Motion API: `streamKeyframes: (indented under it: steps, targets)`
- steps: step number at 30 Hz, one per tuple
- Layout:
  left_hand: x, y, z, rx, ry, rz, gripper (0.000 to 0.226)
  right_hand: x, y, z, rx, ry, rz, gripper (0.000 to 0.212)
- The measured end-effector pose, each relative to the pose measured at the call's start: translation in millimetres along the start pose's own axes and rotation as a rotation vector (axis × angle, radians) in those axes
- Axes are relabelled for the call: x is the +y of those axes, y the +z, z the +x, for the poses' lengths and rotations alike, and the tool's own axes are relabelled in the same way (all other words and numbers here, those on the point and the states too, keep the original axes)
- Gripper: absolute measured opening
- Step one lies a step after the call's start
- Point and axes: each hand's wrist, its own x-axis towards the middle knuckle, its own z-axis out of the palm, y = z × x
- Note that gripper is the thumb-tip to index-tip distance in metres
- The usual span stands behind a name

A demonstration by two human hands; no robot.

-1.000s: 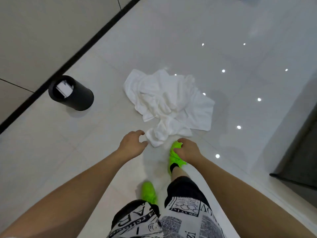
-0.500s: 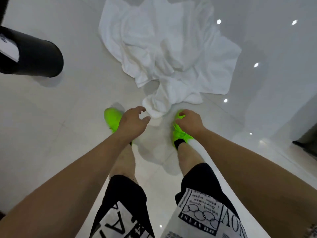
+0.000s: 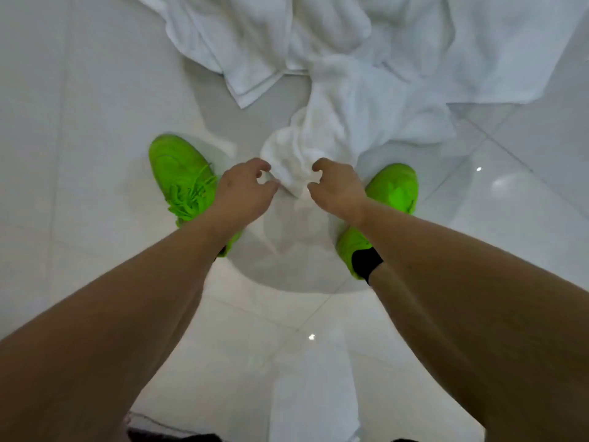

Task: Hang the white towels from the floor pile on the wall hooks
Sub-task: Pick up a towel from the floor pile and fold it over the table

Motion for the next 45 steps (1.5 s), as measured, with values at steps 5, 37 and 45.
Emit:
streamKeyframes:
  steps: [5, 37, 45]
  targets:
    - [-19.2, 4.4, 53.6, -0.018, -0.002, 0.002, 0.038, -29.6, 14.0, 47.7, 0.263, -0.191, -0.200, 0.038]
    - [118.7, -140.7, -102.1, 0.019, 0.072, -0.332, 0.006, -112.9, -155.1, -125.0, 0.035, -0.391, 0.001, 0.040]
    - [243.2, -275.8, -298.1, 0.251, 0.362, -0.005, 0.004, -162.1, -321.9, -323.4, 0.318, -0.527, -0.140, 0.031]
